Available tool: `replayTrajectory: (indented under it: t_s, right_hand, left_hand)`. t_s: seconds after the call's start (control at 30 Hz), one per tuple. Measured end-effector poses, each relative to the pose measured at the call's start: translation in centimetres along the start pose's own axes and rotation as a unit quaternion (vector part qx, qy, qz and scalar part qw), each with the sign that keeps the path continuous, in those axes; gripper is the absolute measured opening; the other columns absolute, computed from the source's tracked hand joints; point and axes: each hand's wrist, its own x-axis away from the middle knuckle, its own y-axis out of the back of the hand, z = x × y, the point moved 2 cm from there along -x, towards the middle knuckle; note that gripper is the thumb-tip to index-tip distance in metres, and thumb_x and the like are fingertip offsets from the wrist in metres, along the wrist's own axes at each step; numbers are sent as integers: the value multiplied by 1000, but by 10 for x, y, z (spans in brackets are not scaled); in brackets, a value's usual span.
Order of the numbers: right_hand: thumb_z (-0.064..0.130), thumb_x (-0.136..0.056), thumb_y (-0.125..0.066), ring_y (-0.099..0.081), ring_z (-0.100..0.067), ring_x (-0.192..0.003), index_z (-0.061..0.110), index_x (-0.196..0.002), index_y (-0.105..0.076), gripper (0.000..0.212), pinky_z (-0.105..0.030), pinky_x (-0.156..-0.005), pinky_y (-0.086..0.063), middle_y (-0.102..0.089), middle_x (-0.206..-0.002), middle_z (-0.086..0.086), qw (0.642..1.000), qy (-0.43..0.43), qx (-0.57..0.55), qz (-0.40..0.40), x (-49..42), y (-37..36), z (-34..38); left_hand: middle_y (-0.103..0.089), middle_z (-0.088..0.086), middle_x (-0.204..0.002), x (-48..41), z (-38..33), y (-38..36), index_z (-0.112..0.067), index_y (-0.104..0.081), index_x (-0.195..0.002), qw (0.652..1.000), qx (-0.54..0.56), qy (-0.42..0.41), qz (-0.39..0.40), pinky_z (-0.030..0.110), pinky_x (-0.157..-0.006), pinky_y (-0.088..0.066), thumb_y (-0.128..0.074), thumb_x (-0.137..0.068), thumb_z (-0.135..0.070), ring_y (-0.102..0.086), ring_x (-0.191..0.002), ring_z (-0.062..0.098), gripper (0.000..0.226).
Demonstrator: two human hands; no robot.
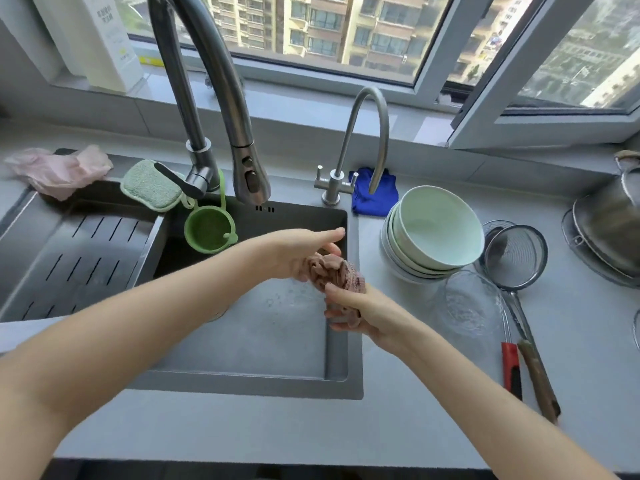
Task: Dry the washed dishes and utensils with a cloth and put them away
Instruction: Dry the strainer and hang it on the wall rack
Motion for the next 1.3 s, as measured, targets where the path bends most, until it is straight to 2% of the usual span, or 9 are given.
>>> replayTrajectory:
  t_s: [0.07,0.2,0.3,0.43,0.67,0.8,0.97,1.1,1.3]
  right_hand:
    - [46,-79,-72,-63,-19,-102,29,-125,-55,52,-36,-91,-53,-66,-108,6,1000,23,-14,0,19,2,1]
    - [25,-88,-68,-60,-12,-69,27,-86,-72,4,-25,-67,-50,-68,-72,13,975,130,95,-155,49,16,-9]
    - [17,-84,-72,-56,-6,-58,21,-88,-66,8,-18,-56,-44,-64,-71,7,968,141,-11,-208,73,36,-17]
    - [-11,-70,-75,-66,-8,-93,22,-114,-55,58,-19,-76,-54,-67,-104,2,936,176,-52,-301,113,83,-26]
    - [35,-71,-74,-69,-10,-73,13,-85,-70,26,-19,-65,-52,-75,-80,1,895,201,-81,-389,191,183,-41]
    - [31,-80,-70,-46,-15,-40,11,-66,-52,30,-25,-49,-43,-51,-47,1,859,210,-58,-462,220,248,-46]
    - [25,-82,-69,-42,-17,-46,8,-61,-49,34,-13,-52,-48,-43,-47,-3,859,244,-123,-432,240,319,-48]
    - [24,-83,-69,-40,-35,-54,-17,-77,-52,45,-28,-66,-59,-48,-60,-25,889,236,-137,-367,237,353,-55]
    - [27,-75,-73,-50,-23,-58,4,-61,-52,34,-31,-64,-59,-45,-56,-13,917,210,-137,-309,226,379,-62]
  left_hand:
    - [-62,9,-117,-6,2,10,-21,-61,-106,1000,0,-5,-17,44,-104,-39,-43,-94,-53,-57,-111,26,39]
    - [-65,5,-111,-22,8,1,-21,-64,-97,989,-121,-9,-89,35,-85,-44,-43,-97,-42,-61,-101,22,30]
    - [-69,5,-100,-32,8,-21,-19,-65,-89,979,-176,-24,-102,30,-74,-46,-47,-94,-33,-63,-85,19,24]
    - [-68,5,-90,-38,1,-76,-13,-66,-91,978,-198,-35,-49,26,-67,-51,-50,-93,-27,-63,-74,16,22]
    - [-63,4,-75,-59,-17,-213,-8,-62,-83,988,-147,-45,20,25,-63,-53,-51,-89,-16,-60,-63,16,15]
    - [-61,9,-71,-81,-26,-297,-5,-61,-74,988,-145,-58,4,32,-68,-56,-49,-88,-12,-57,-60,20,19]
    - [-58,17,-73,-115,-45,-372,-7,-45,-64,915,-345,-125,-170,33,-61,-38,-43,-93,-23,-54,-73,32,34]
    - [-67,17,-95,-140,-45,-399,1,-60,-92,881,-400,-71,-241,34,-70,-45,-46,-94,-30,-61,-92,35,34]
    - [-66,8,-106,-157,-50,-408,-7,-60,-105,828,-479,-11,-290,30,-73,-47,-43,-96,-27,-64,-100,27,28]
